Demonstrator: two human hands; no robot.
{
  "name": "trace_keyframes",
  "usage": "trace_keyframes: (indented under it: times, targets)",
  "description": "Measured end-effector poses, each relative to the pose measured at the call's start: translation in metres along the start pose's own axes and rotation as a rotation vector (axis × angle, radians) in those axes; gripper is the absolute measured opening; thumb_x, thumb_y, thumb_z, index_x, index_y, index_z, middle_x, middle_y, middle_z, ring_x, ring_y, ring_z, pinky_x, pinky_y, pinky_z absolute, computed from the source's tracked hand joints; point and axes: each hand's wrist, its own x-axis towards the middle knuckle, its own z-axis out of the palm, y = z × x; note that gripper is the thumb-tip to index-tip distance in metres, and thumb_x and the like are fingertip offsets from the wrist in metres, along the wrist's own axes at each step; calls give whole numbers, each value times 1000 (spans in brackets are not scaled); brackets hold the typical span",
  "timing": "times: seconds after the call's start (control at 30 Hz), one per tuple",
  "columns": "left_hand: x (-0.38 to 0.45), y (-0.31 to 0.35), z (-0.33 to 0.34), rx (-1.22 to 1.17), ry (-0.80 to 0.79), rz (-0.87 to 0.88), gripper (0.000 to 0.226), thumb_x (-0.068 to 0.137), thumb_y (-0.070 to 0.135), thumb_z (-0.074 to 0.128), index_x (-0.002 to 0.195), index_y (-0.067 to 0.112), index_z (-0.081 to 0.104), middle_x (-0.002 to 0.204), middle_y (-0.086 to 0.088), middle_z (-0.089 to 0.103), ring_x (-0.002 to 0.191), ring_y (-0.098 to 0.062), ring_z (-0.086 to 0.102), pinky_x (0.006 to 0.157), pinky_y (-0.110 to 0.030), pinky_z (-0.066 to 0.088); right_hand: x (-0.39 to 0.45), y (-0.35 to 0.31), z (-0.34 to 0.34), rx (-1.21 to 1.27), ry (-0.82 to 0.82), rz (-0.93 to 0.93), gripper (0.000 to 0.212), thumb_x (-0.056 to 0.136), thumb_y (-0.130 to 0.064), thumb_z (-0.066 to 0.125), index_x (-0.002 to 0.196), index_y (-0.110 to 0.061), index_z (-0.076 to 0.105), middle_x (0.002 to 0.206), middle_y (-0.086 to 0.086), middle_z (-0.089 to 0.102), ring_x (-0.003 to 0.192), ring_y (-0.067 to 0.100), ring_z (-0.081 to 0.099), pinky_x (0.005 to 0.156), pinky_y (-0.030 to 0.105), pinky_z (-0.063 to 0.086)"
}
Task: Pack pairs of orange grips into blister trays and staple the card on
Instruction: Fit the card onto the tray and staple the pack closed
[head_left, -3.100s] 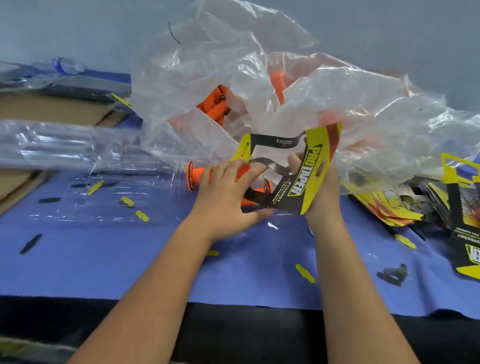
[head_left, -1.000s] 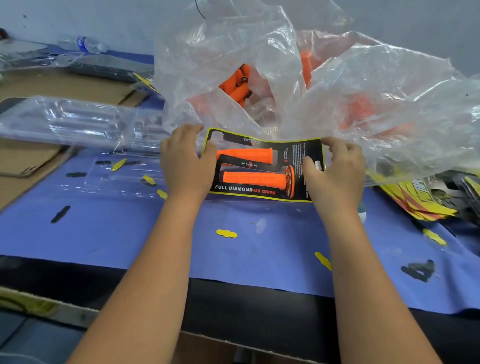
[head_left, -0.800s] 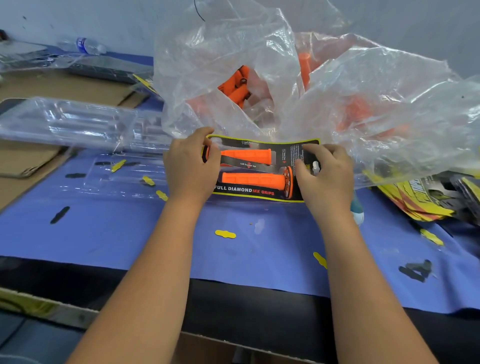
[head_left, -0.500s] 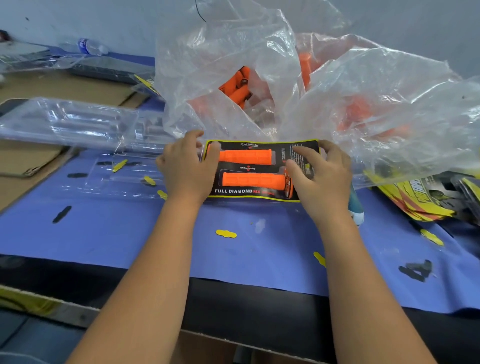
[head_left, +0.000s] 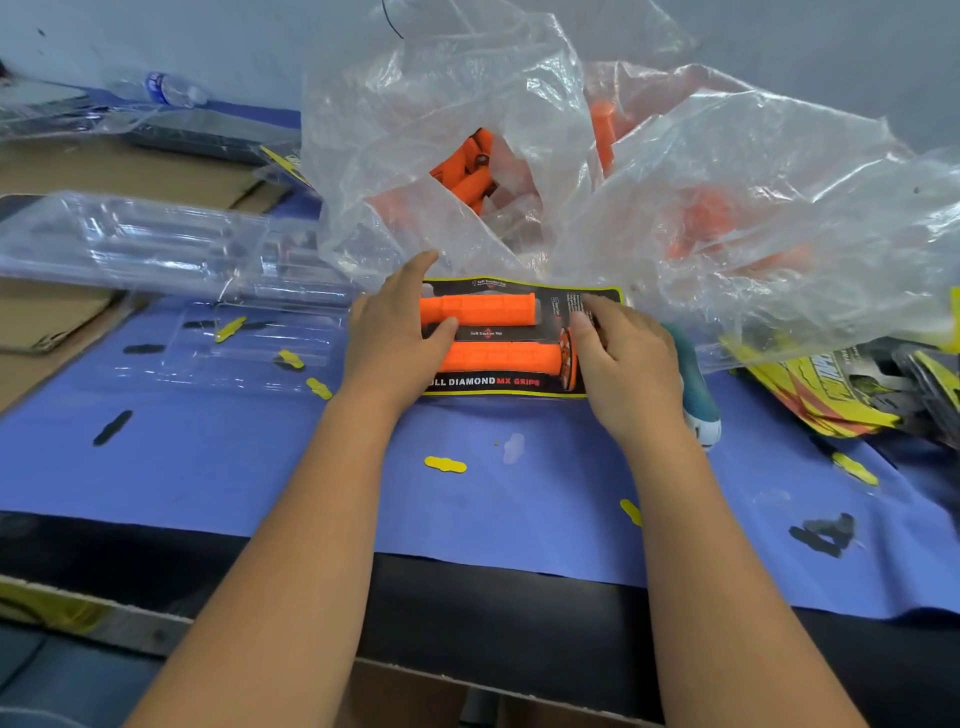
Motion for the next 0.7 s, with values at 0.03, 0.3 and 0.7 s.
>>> trace_keyframes:
  times: [0.03, 0.3, 0.7]
  targets:
    - [0, 1, -1, 6, -1, -33, 62, 87, 26, 62, 141, 33, 34, 134, 7, 54, 120, -10, 46, 115, -40, 18, 2, 0, 1, 12, 45, 12, 35, 100, -29, 48, 125, -10, 61, 127, 11, 60, 120, 34, 47, 101, 38, 32]
    - [-1, 9, -3, 69, 49, -111, 64, 80, 21, 61, 140, 29, 41, 135, 3, 51, 123, -16, 46, 115, -50, 20, 4, -2, 1, -101, -49, 224, 45, 94, -35, 54, 133, -13, 50, 122, 19, 53, 111, 40, 47, 90, 41, 38]
    - [-8, 39, 14, 278, -86, 247, 37, 96, 29, 43, 126, 17, 60, 124, -4, 61, 115, -27, 52, 103, -43, 33, 10, 11, -15, 876, -39, 489, 31, 84, 8, 61, 114, 0, 65, 54, -10, 60, 49, 4, 56, 50, 17, 47]
